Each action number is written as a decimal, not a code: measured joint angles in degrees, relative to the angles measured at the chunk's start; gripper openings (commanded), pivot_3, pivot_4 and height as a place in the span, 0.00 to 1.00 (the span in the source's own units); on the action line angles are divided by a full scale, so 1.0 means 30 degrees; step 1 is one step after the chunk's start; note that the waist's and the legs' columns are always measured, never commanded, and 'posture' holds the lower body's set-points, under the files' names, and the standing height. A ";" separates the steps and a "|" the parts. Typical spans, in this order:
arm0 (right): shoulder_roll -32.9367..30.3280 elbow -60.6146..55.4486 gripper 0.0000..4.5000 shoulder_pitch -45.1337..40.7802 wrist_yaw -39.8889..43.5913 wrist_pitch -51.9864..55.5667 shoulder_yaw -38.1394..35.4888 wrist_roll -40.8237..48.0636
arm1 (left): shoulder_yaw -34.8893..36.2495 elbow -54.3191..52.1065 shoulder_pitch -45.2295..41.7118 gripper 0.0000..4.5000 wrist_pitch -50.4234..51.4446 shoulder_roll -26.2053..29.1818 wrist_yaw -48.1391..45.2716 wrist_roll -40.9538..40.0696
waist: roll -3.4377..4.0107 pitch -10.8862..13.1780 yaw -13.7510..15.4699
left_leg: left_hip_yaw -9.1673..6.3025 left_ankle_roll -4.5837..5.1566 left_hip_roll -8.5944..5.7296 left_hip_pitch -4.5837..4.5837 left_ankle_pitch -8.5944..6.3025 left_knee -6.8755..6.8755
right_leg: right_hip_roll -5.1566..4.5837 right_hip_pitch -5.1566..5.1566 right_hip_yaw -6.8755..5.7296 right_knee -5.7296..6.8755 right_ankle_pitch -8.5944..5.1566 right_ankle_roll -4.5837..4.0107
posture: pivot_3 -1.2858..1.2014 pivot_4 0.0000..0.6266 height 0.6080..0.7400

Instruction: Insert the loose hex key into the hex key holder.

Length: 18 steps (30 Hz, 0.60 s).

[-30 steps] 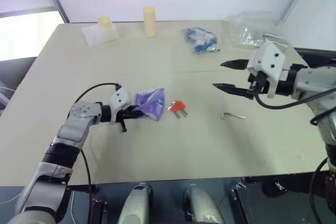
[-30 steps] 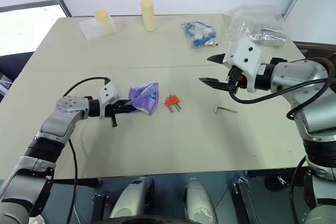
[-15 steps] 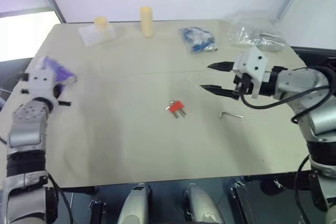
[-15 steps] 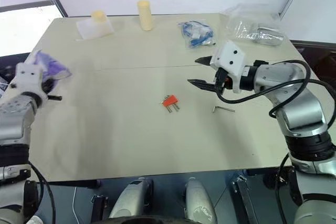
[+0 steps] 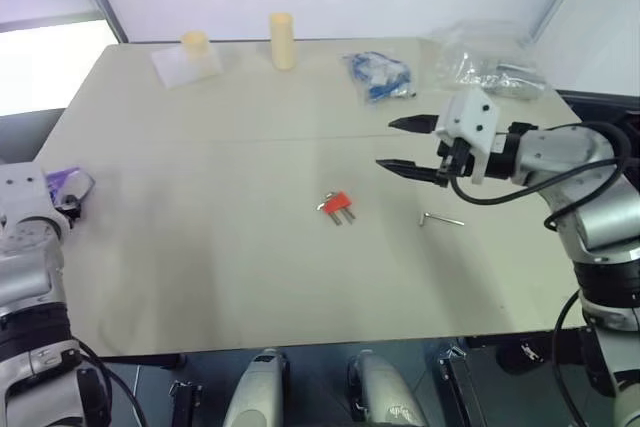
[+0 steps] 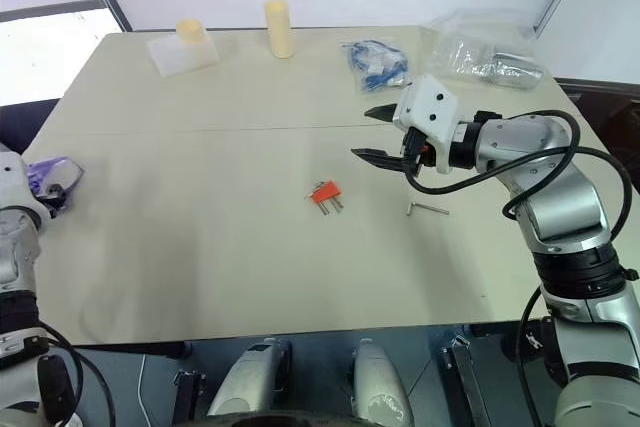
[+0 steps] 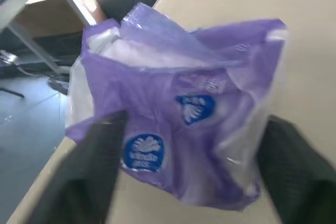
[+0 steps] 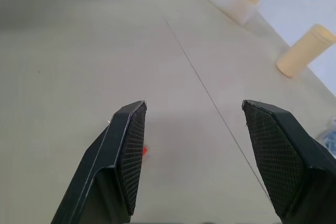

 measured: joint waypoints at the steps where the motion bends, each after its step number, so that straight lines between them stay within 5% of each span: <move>1: -0.0034 -0.0087 0.67 0.0106 0.0000 0.0014 -0.0014 0.0001 | 0.0009 -0.0035 0.0000 1.00 -0.0190 0.0004 0.0306 0.0107 | -0.0001 0.0000 0.0011 | -0.0001 0.0000 0.0000 0.0000 -0.0001 -0.0002 | -0.0001 0.0000 0.0002 0.0000 0.0000 0.0000 | 0.52 0.24 1.00; 11: -0.0220 -0.0630 0.67 0.0705 -0.0001 0.0458 -0.0039 0.0012 | -0.1624 -0.3530 -0.0564 1.00 -0.1664 -0.0182 0.1004 0.1104 | -0.0005 -0.0003 0.0096 | 0.0001 -0.0004 -0.0018 -0.0012 -0.0002 -0.0001 | -0.0031 0.0009 0.0018 -0.0012 0.0001 -0.0001 | 0.52 0.24 1.00; 18: -0.0215 -0.0540 0.67 0.0869 0.0048 0.0396 -0.0049 -0.0117 | -0.3669 -0.5496 -0.1997 1.00 -0.2786 -0.1131 -0.2316 -0.0379 | -0.0005 -0.0003 0.0004 | 0.0024 -0.0003 -0.0009 -0.0012 -0.0001 0.0000 | 0.0007 0.0000 0.0007 -0.0010 0.0001 -0.0001 | 0.52 0.24 1.00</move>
